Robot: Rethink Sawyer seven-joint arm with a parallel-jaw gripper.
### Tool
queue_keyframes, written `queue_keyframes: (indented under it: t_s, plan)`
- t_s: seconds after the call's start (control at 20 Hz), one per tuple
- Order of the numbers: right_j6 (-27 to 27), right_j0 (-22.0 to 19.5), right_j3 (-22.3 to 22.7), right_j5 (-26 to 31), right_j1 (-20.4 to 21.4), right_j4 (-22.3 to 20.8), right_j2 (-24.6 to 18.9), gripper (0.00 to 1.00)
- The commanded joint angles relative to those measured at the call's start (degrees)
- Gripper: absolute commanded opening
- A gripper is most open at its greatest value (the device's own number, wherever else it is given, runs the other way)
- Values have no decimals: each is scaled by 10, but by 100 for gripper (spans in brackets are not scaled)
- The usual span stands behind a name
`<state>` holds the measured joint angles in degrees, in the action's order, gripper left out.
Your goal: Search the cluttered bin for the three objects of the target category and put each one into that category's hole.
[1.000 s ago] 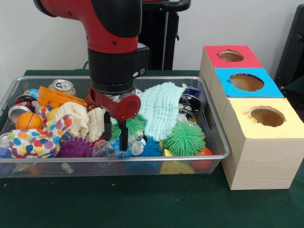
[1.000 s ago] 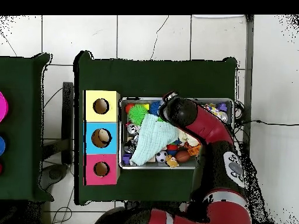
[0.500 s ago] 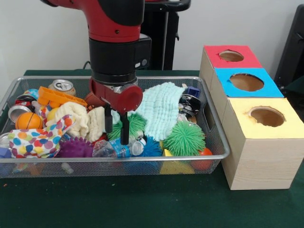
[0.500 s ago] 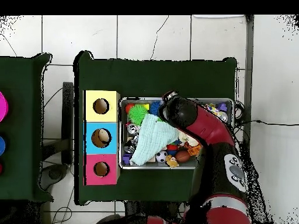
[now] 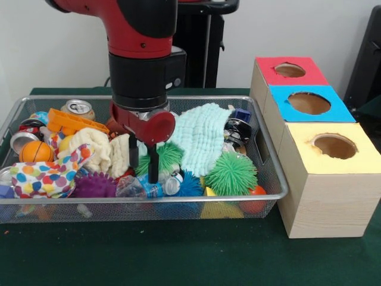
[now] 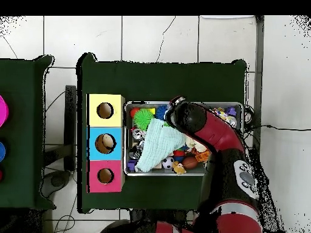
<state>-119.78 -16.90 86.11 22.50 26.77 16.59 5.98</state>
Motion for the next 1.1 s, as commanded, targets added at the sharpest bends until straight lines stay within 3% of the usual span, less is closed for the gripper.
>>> queue_keyframes:
  t_s: [0.05,1.1]
  plan:
    - [-28,-17,1,54,-59,-23,-31,100]
    - [-19,-18,-4,16,-91,-31,-40,100]
